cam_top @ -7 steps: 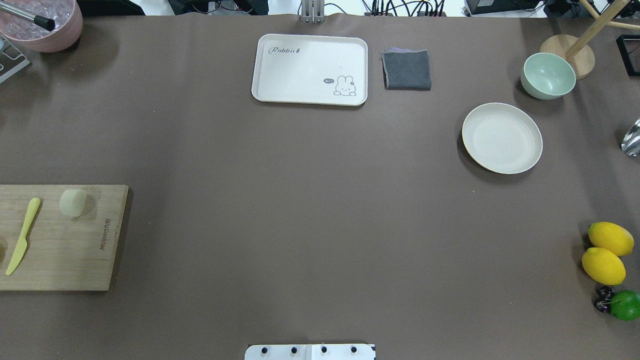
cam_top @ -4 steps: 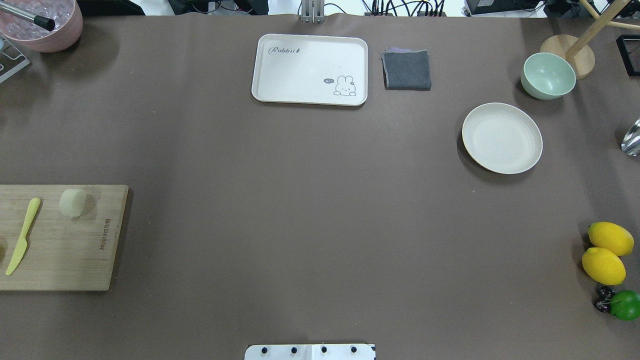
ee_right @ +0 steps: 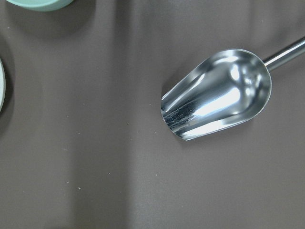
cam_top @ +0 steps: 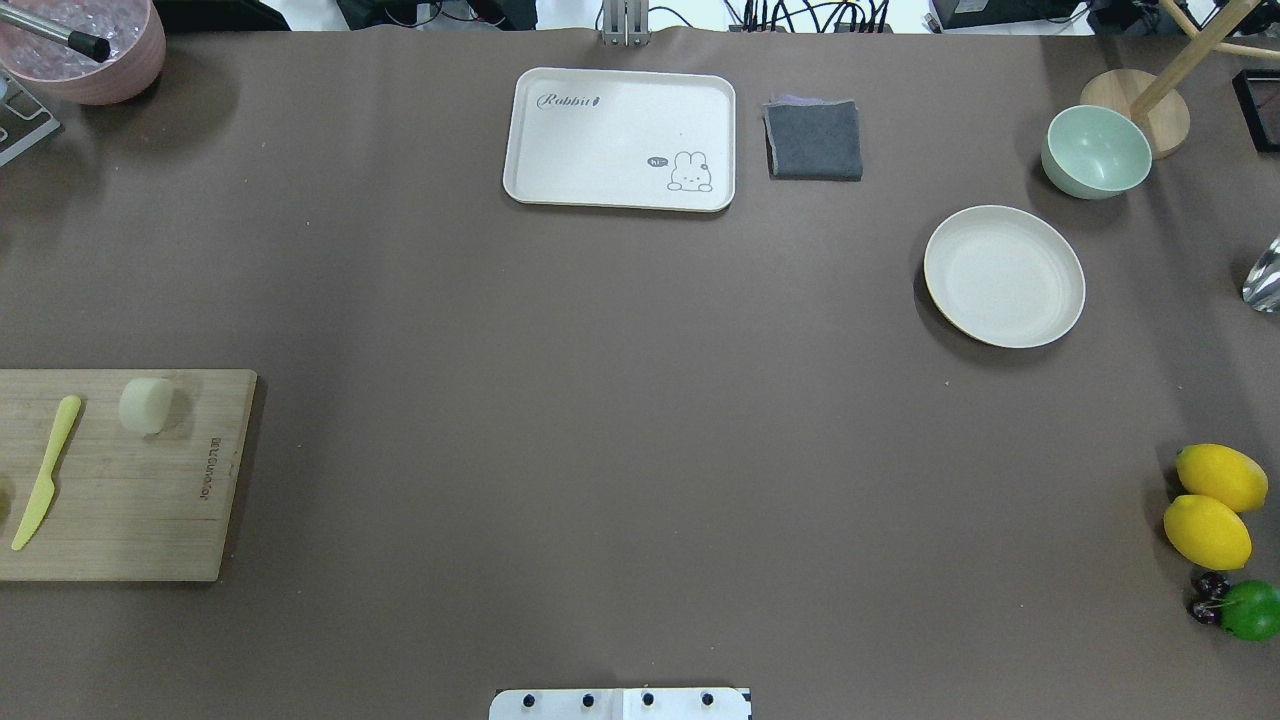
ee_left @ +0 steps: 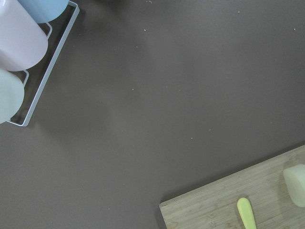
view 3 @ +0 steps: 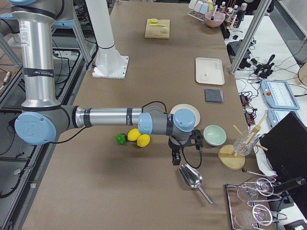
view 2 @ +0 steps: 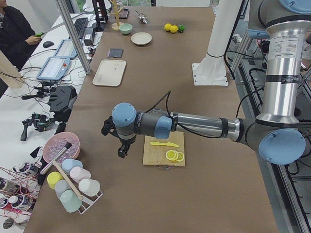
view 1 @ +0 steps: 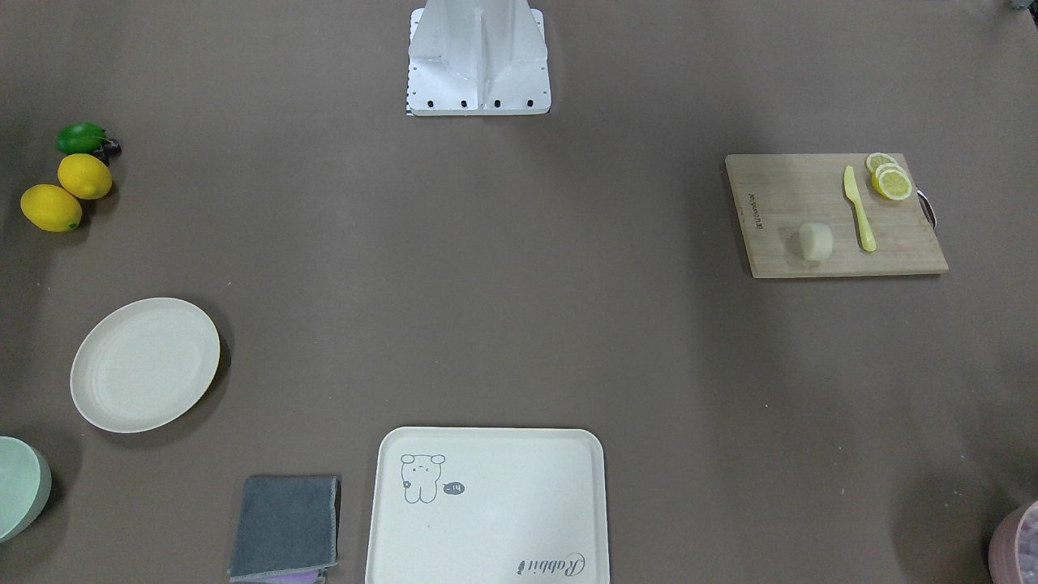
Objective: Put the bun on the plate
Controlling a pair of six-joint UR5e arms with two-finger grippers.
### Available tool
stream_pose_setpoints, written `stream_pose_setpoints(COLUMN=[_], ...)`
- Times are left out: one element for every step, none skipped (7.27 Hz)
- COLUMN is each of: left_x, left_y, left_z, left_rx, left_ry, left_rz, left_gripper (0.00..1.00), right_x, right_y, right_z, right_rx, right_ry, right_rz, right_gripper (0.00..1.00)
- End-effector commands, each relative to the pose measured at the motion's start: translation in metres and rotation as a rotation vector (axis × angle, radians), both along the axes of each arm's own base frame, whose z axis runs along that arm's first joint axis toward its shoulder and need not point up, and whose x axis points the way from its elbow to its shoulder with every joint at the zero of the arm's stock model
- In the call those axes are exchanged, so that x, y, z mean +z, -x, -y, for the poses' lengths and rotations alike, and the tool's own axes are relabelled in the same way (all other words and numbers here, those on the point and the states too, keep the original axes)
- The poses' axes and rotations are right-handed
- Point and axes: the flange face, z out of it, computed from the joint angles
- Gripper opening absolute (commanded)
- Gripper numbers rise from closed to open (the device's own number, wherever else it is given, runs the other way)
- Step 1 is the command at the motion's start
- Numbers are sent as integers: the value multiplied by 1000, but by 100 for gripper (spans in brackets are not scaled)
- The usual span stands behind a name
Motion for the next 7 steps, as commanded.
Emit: stream_pose_setpoints(left_x=[-8,-12,-19,-33,-37,-39,-41], left_y=[-1,-1,-1,0,-1,-2,-2], left_z=[-1,-1,1,-5,-7,-6,-4], left_rx=[3,3,2,-2,0,-6,-45], left_ry=[-18,-28,-43,-71,-73,-64,-23], left_rz=[-2,-2,-1,-3,1,-2,-12], left_gripper=[98,98,98,98,98,98,98], right_x=[-2,-3,-3,-5,-7,-8,-9], right_y=[1,0,1,1,1,3,8], right_z=[-3,-3,-4,-4,-2,-2,0], right_rx=[-2,4,-1,1,4,-1,-7], right_ry=[-4,-1,-6,-7,-7,-12,-39], right_rz=[2,6,-1,9,11,11,13], right_gripper=[100,100,100,100,100,100,100])
